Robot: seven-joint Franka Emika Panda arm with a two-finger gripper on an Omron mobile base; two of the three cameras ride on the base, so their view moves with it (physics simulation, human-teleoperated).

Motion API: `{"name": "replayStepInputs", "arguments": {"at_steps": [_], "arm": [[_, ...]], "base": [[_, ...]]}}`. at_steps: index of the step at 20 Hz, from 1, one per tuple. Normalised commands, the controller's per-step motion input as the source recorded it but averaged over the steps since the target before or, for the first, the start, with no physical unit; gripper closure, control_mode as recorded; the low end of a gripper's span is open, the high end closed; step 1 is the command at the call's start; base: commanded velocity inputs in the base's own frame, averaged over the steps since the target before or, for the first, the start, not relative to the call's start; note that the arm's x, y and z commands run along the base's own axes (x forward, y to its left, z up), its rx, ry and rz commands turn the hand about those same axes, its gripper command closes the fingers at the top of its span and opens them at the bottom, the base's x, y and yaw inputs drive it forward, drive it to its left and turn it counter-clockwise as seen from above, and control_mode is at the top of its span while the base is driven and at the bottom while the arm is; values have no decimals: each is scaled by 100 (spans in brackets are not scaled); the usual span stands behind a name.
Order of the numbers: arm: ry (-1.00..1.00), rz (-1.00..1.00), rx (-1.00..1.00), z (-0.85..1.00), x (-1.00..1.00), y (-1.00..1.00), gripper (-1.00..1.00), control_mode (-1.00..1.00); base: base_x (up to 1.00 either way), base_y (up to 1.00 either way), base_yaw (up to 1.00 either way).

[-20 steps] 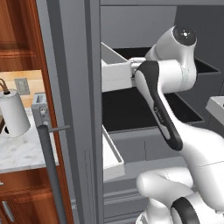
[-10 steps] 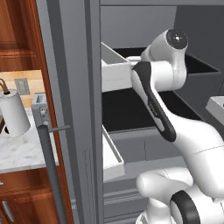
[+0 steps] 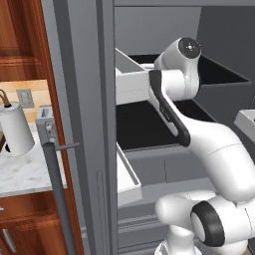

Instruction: Retrieve the banana and peach from the fridge and place them into the bowl on the dining table.

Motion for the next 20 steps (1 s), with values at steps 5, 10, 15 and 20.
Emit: {"name": "replayStepInputs", "arguments": {"at_steps": [5,10,15,20], "arm": [[0,0,0,-2,52,3,-100,-100],[0,0,0,-17,50,2,-100,-100],[0,0,0,-21,32,0,-100,-100],[0,-1,0,-22,24,0,-100,-100]], "base": [[0,0,0],[0,0,0],[0,0,0],[0,0,0]]}}
